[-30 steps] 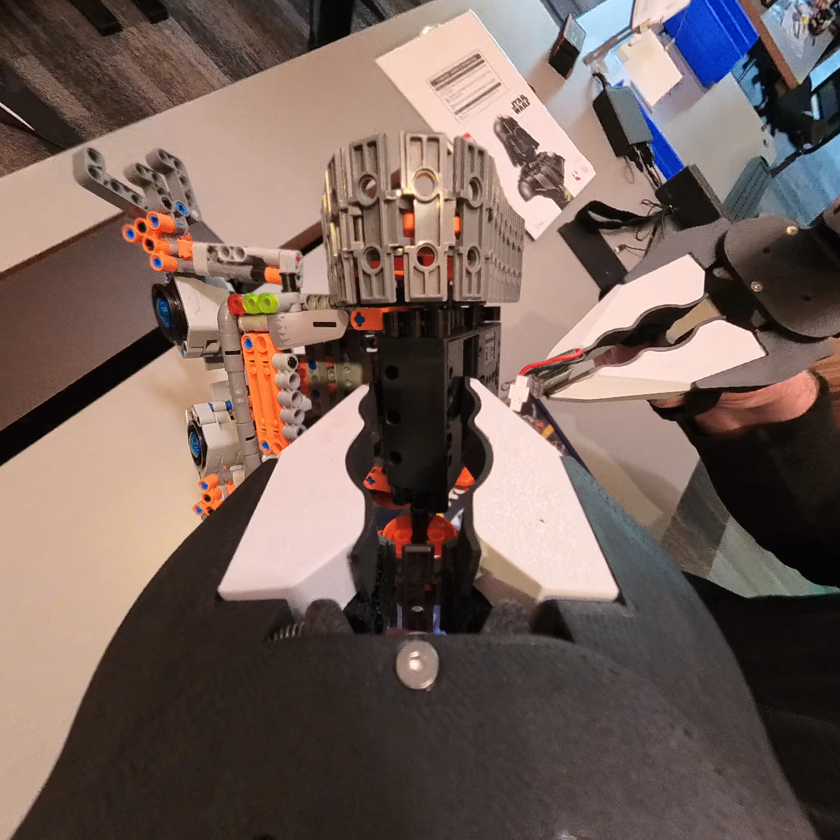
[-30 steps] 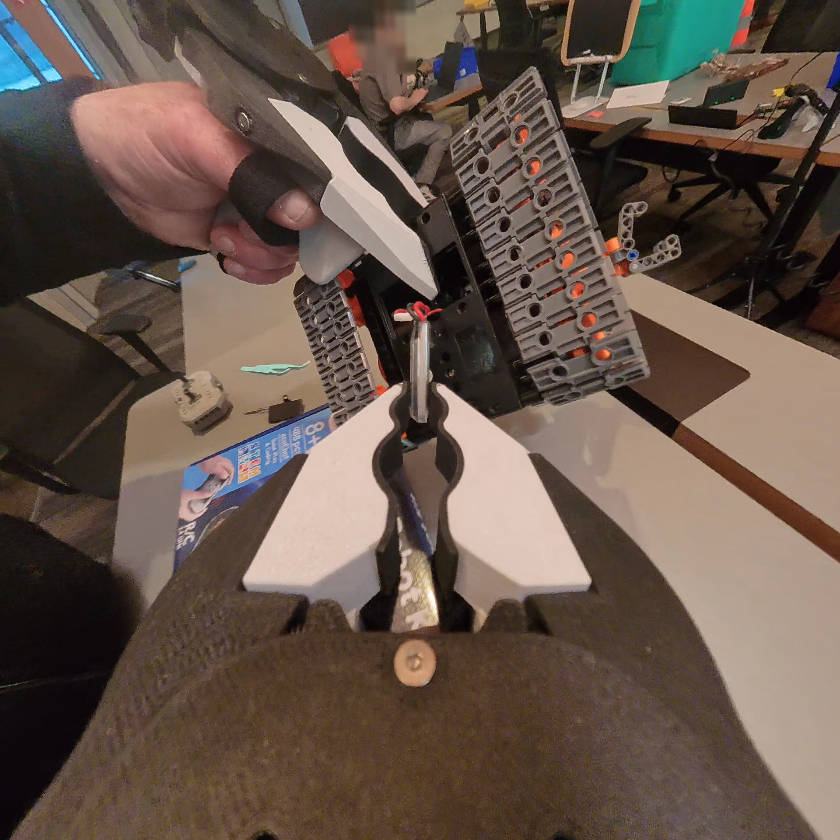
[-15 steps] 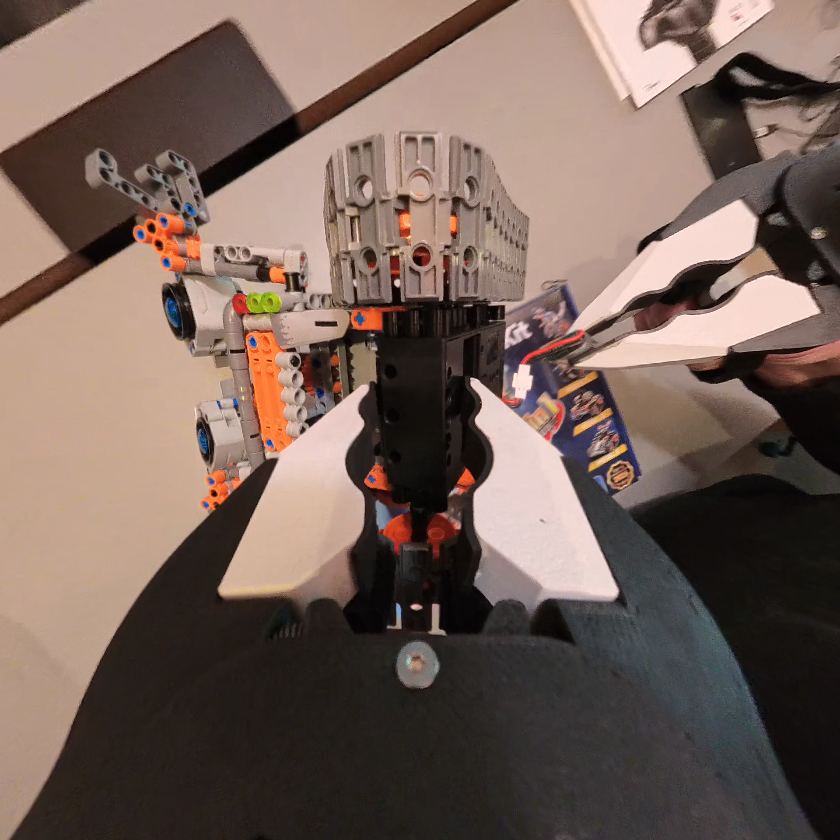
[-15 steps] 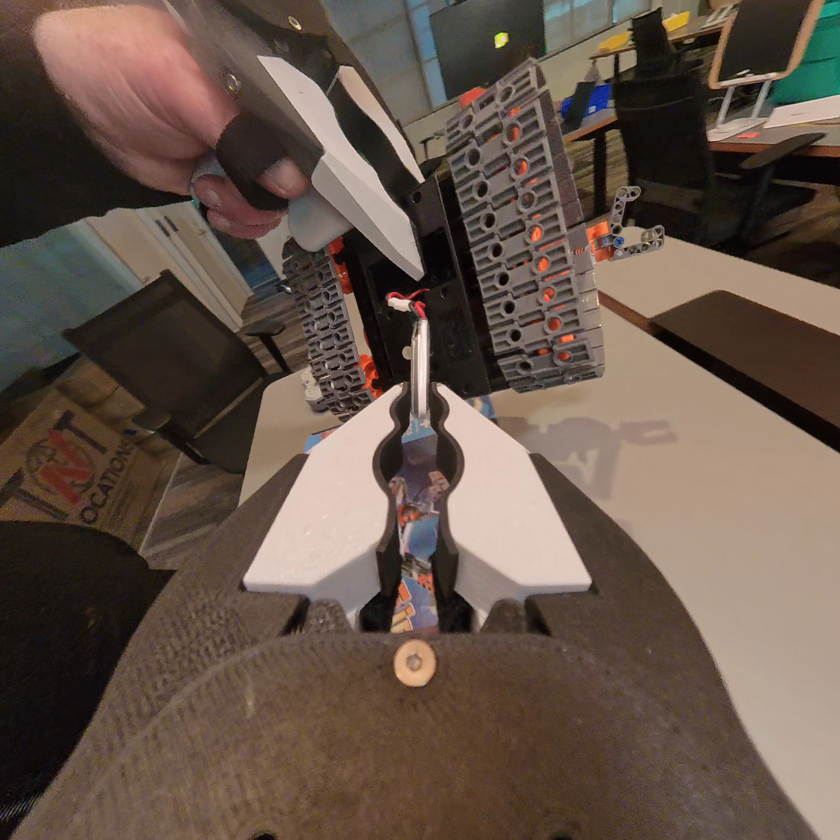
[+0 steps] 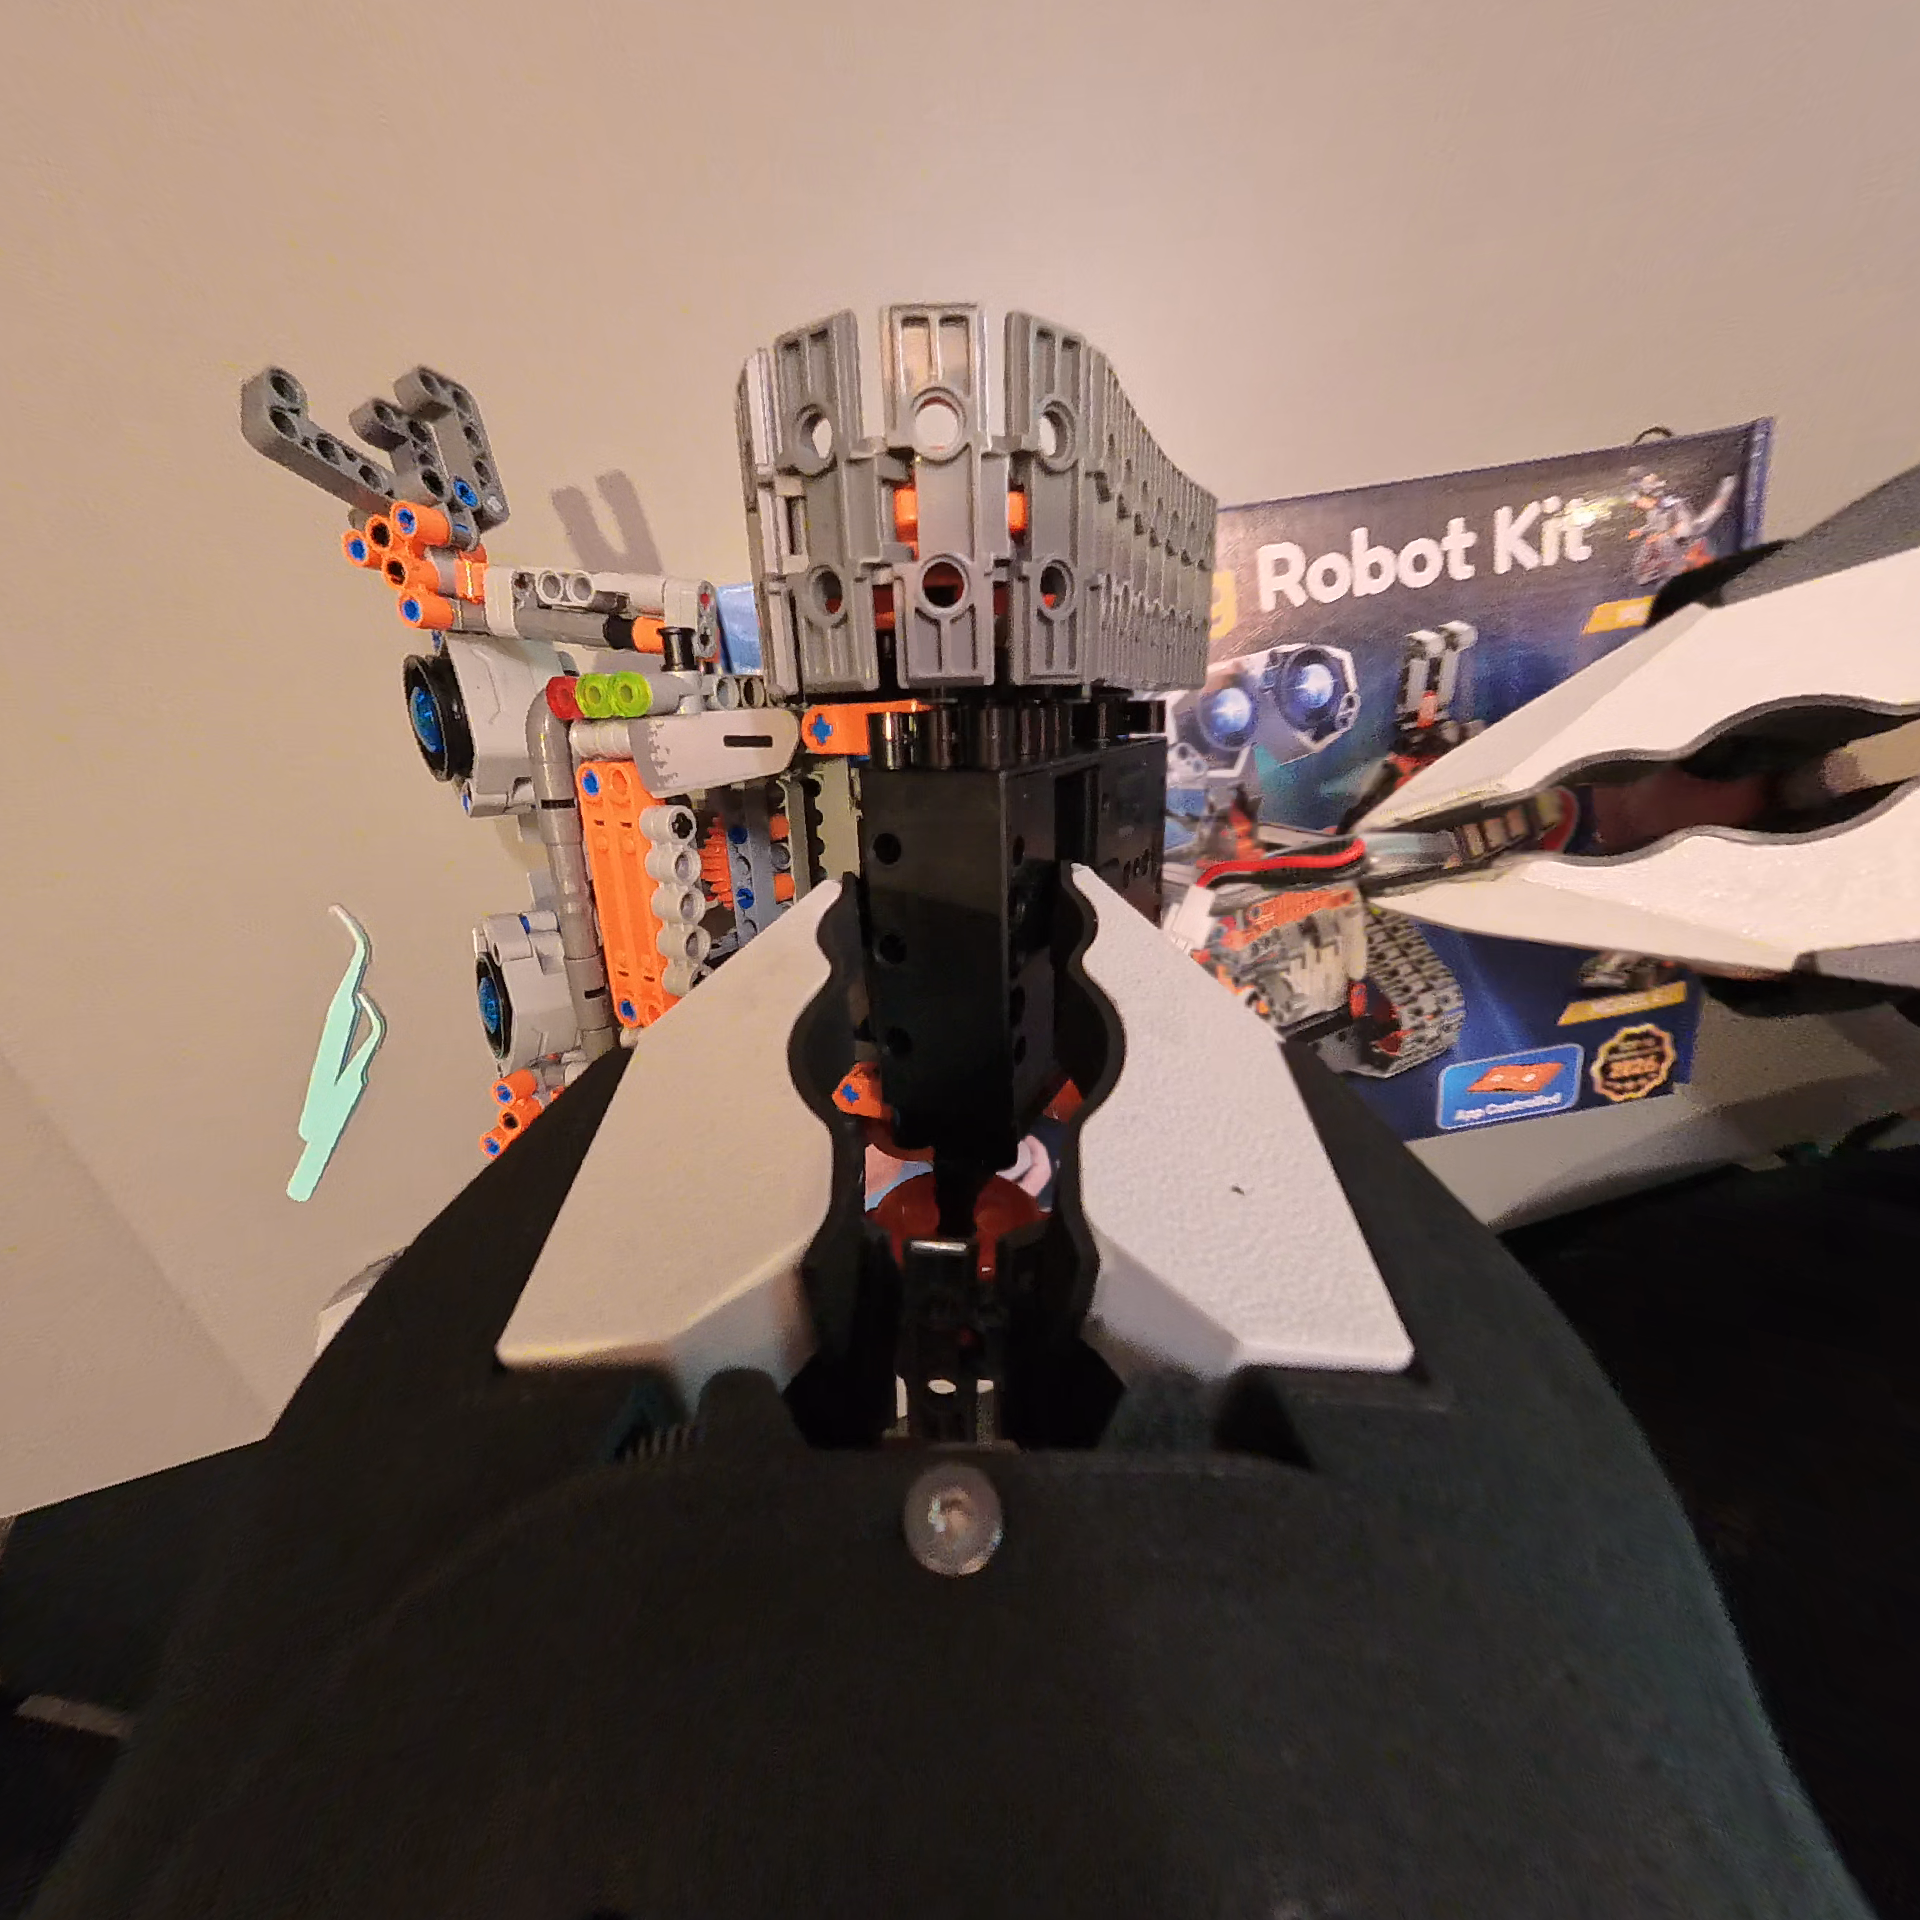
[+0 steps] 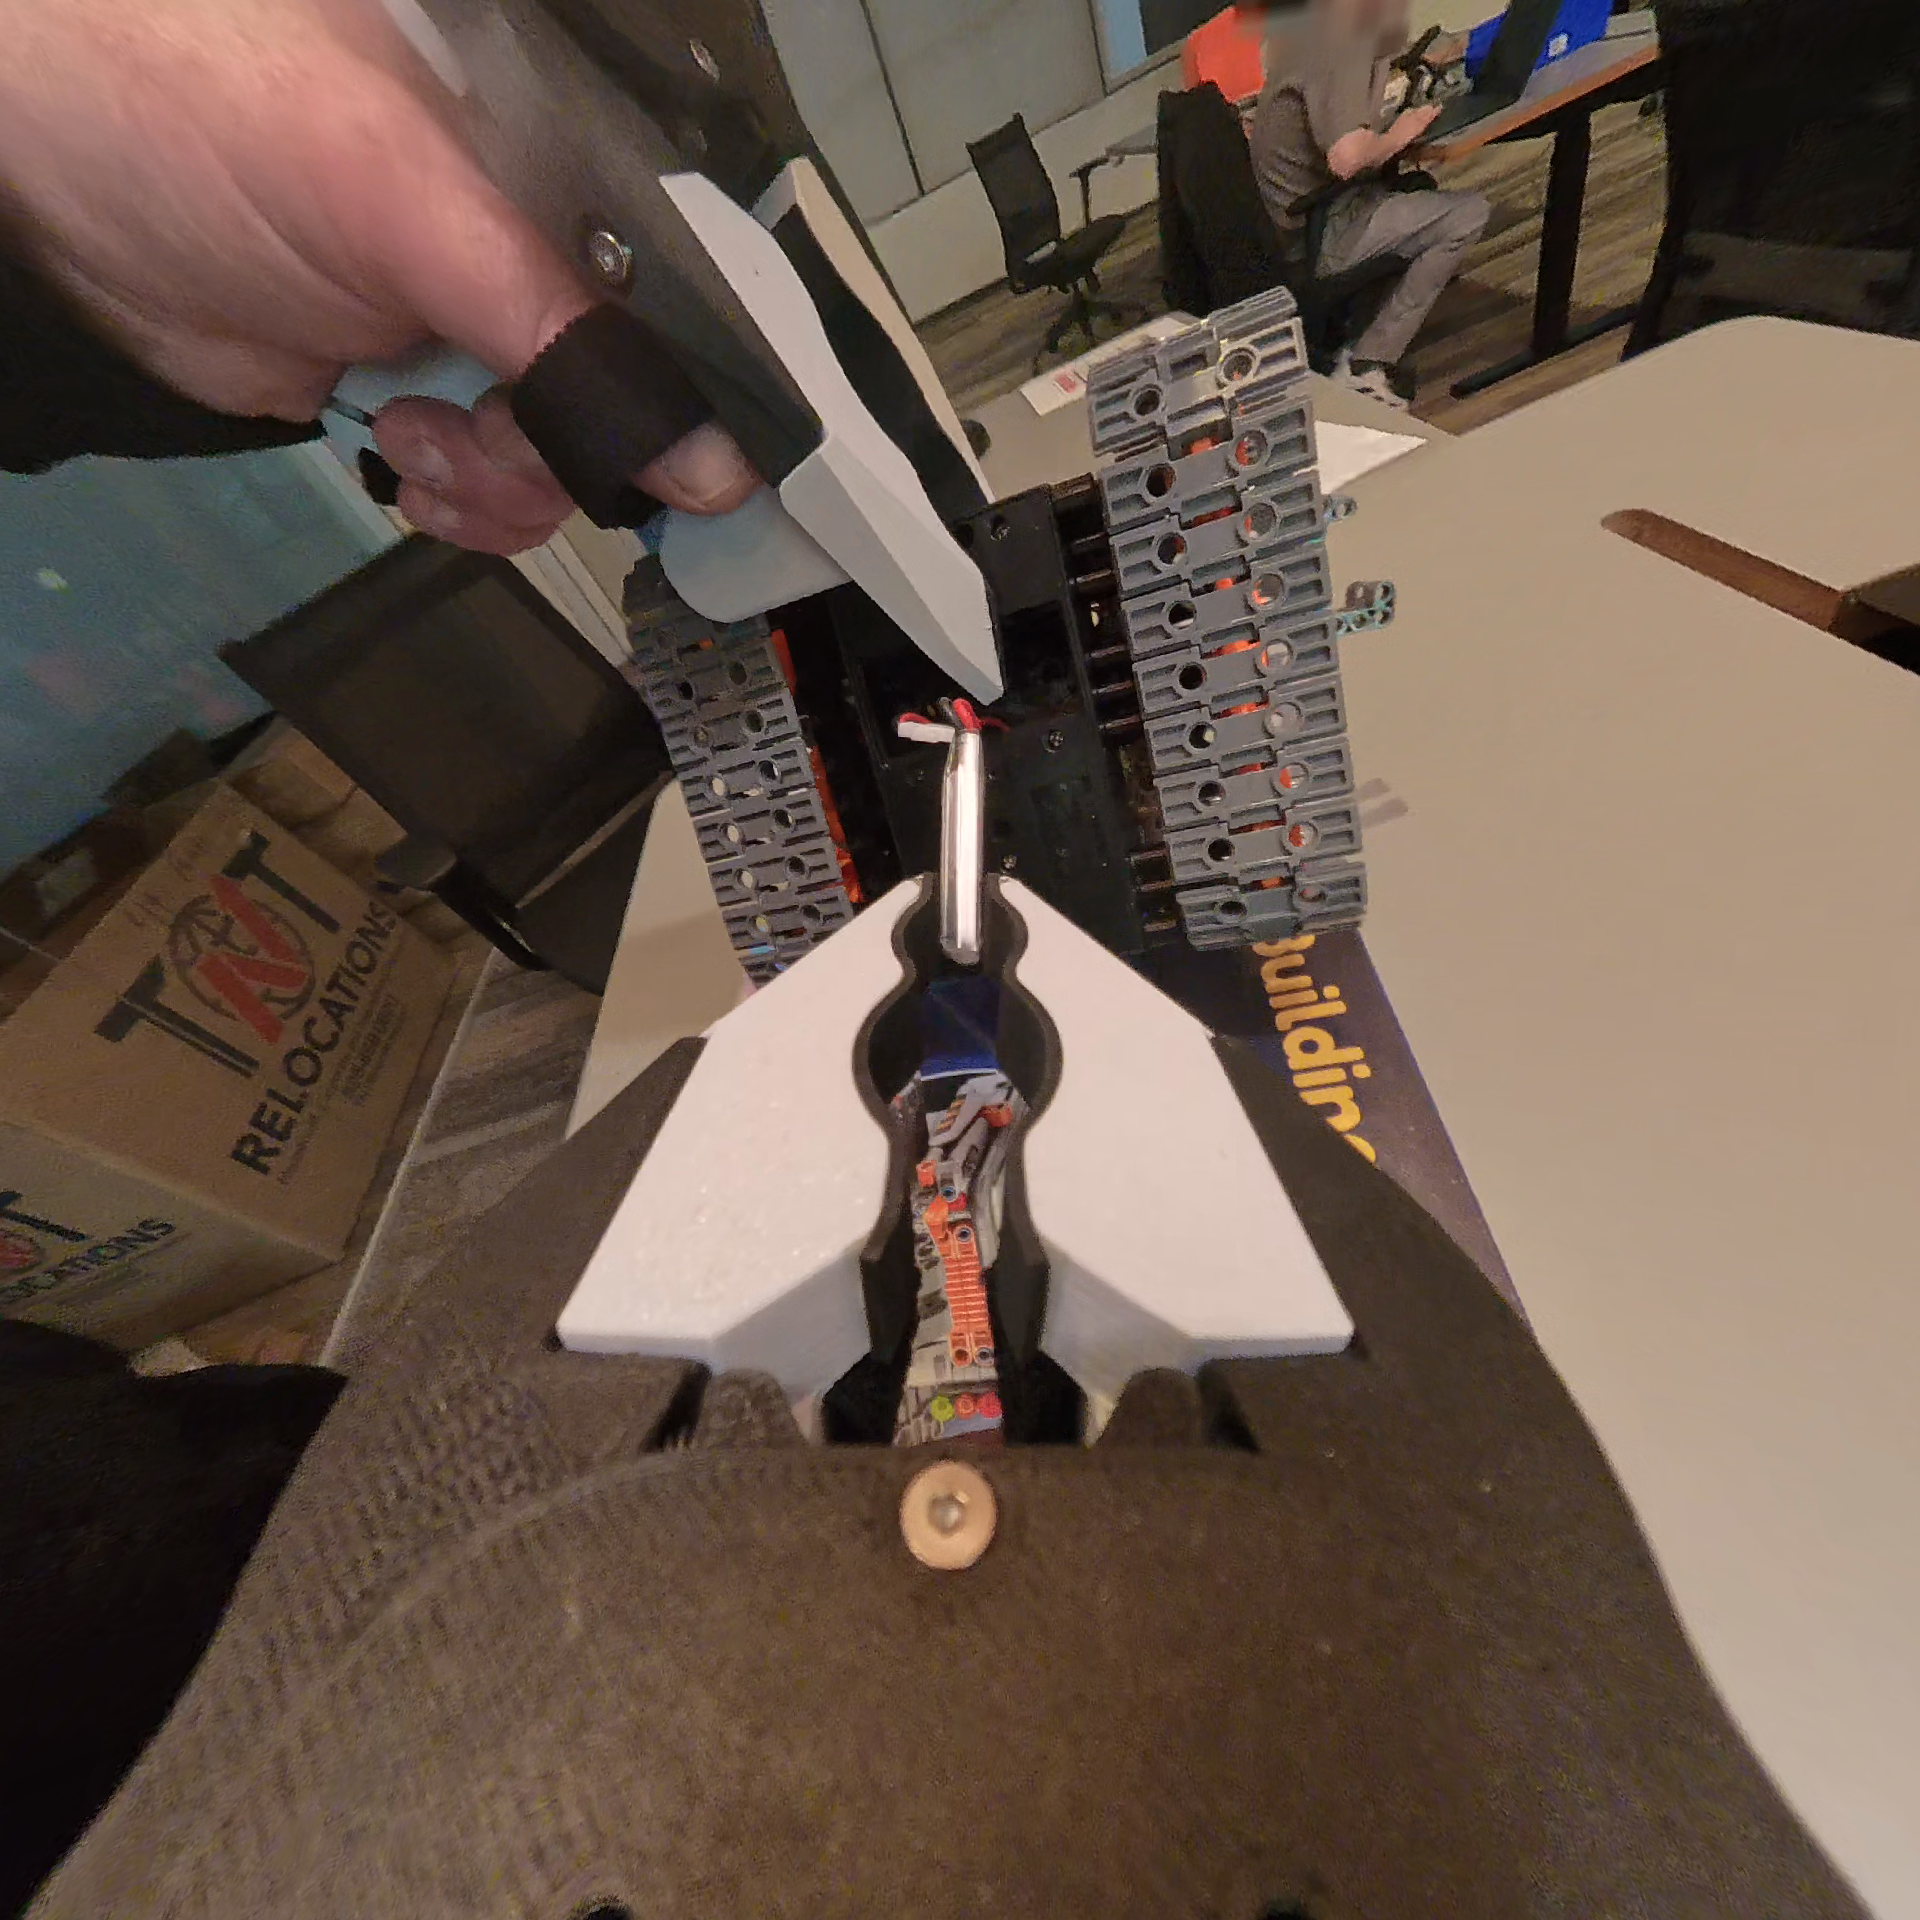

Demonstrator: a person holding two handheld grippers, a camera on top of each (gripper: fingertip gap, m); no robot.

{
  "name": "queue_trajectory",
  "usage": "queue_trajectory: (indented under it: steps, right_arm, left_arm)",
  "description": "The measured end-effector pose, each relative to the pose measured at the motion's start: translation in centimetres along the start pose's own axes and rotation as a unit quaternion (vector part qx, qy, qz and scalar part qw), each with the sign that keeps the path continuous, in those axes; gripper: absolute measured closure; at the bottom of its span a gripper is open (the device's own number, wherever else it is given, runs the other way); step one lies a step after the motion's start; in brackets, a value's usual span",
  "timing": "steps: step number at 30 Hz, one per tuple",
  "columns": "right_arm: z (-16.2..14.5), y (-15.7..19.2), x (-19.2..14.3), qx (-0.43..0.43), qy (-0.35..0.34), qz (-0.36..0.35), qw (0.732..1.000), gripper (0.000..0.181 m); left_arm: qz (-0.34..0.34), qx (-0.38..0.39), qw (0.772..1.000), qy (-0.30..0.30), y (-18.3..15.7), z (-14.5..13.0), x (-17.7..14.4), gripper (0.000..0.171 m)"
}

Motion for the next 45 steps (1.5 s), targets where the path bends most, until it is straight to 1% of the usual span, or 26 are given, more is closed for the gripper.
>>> queue_trajectory:
  steps: [2,5,10,12,15,18,21,23,27,30,34,36,37,39,41,43,44,45]
  right_arm:
    - [-0.7,-0.3,0.6,-0.008,0.006,-0.018,1.0,0.176]
    - [-1.2,-0.4,1.3,-0.019,0.011,-0.034,0.999,0.176]
    - [-1.0,-0.8,1.4,-0.087,0.007,-0.09,0.992,0.176]
    - [-1.0,-0.7,1.5,-0.093,0.008,-0.095,0.991,0.176]
    - [-1.3,-1.0,2.0,-0.105,0.03,-0.121,0.987,0.176]
    - [-1.9,-1.5,2.2,-0.05,0.038,-0.116,0.991,0.176]
    - [-2.6,-1.7,2.0,-0.022,0.053,-0.104,0.993,0.176]
    - [-2.8,-2.0,1.9,-0.012,0.064,-0.106,0.992,0.176]
    - [-2.6,-2.5,1.9,0.02,0.067,-0.104,0.992,0.176]
    - [-2.5,-2.5,1.9,0.039,0.066,-0.108,0.991,0.177]
    - [-2.4,-2.7,1.9,0.091,0.053,-0.104,0.989,0.177]
    - [-2.2,-2.5,2.2,0.107,0.047,-0.103,0.988,0.177]
    - [-2.1,-2.3,2.4,0.107,0.048,-0.106,0.987,0.177]
    - [-2.3,-1.9,2.9,0.102,0.061,-0.117,0.986,0.176]
    - [-2.2,-1.9,3.2,0.12,0.054,-0.123,0.984,0.177]
    - [-2.2,-1.8,3.3,0.144,0.041,-0.116,0.982,0.177]
    - [-2.2,-1.6,3.5,0.153,0.037,-0.111,0.981,0.176]
    - [-2.2,-1.3,3.6,0.168,0.037,-0.101,0.98,0.176]
  left_arm:
    - [-0.002,-0.009,1.0,-0.003,0.1,-0.2,0.7,0.138]
    - [0.005,-0.003,1.0,-0.007,0.4,0.1,0.6,0.139]
    - [0.013,0.002,1.0,-0.017,0.0,0.1,1.0,0.138]
    - [0.012,0.019,1.0,-0.01,-0.5,-0.1,1.3,0.138]
    - [-0.018,0.003,1.0,0.011,-1.7,-0.7,2.1,0.137]
    - [-0.02,-0.011,1.0,0.009,-2.0,-0.7,2.5,0.138]
    - [-0.035,-0.033,0.999,0.01,-2.0,-0.5,2.5,0.137]
    - [-0.053,-0.066,0.996,0.01,-2.2,-0.2,2.6,0.137]
    - [-0.086,-0.098,0.991,0.007,-2.9,0.5,2.8,0.135]
    - [-0.109,-0.091,0.99,0.012,-3.6,0.6,2.9,0.13]
    - [-0.115,-0.077,0.99,0.025,-3.7,0.5,2.8,0.126]
    - [-0.104,-0.053,0.993,0.032,-3.7,0.4,2.7,0.122]
    - [-0.097,-0.043,0.994,0.033,-3.7,0.4,2.8,0.122]
    - [-0.092,-0.035,0.995,0.035,-3.8,0.4,2.9,0.121]
    - [-0.08,-0.027,0.996,0.037,-3.6,0.3,2.9,0.12]
    - [-0.085,-0.026,0.995,0.032,-3.5,0.2,2.9,0.122]
    - [-0.076,-0.026,0.996,0.03,-3.2,0.2,3.0,0.128]
    - [-0.074,-0.018,0.996,0.033,-3.1,0.0,3.2,0.128]
Point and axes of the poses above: each gripper's, where its closed fingertips meet, x out along the fingers, z out of its top, y = z × x across the jaws, the point moved 2 cm from there along -x, back along the fingers
